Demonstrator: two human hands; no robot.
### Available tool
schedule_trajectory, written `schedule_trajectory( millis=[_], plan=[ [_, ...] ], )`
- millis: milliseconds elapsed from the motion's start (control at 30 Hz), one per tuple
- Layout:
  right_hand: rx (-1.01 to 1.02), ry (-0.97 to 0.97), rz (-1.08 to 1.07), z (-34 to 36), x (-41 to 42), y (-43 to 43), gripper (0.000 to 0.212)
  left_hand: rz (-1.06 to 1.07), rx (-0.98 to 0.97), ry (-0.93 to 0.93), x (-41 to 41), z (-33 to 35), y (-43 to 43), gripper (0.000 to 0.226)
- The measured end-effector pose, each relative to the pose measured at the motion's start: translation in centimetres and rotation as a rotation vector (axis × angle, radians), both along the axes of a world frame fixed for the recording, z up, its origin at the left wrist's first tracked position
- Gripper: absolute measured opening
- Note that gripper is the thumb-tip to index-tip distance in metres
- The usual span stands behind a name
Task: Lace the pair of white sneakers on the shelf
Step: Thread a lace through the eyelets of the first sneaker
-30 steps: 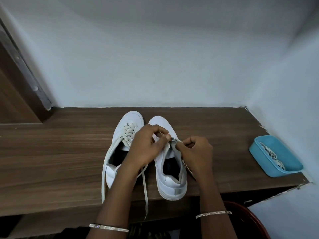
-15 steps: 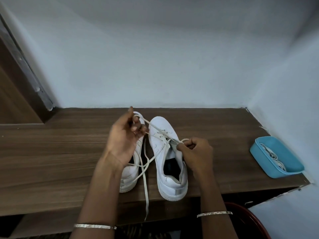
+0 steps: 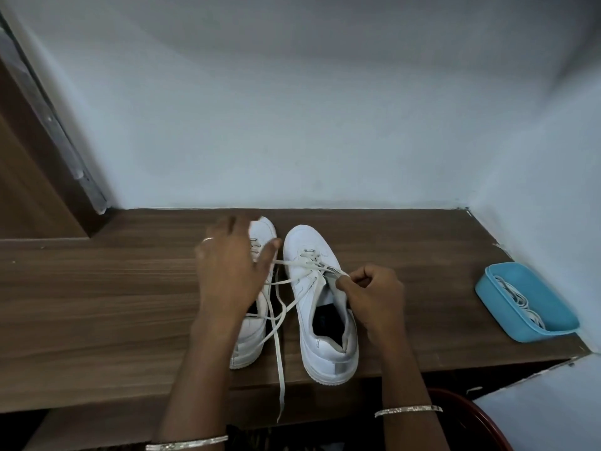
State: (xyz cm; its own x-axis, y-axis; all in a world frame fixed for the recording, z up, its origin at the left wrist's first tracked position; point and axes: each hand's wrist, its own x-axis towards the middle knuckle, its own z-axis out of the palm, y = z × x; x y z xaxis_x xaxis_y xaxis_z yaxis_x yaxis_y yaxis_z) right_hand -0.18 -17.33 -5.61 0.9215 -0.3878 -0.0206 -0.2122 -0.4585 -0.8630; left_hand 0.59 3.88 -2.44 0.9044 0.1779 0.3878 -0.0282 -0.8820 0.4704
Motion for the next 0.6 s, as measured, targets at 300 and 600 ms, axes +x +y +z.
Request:
schedule_trajectory(
  millis=[300,600],
  plan=[
    [0.022,0.003,0.051,-0.3,0.0,-0.3,0.017,-0.25,0.112,0.013,0.4,-3.1,-7.2,0.021],
    [0.099,0.017,0.02,-0.7,0.2,-0.7,0.011,-0.155,-0.243,-0.159,0.8,-2.9,-4.9,0.01]
  ],
)
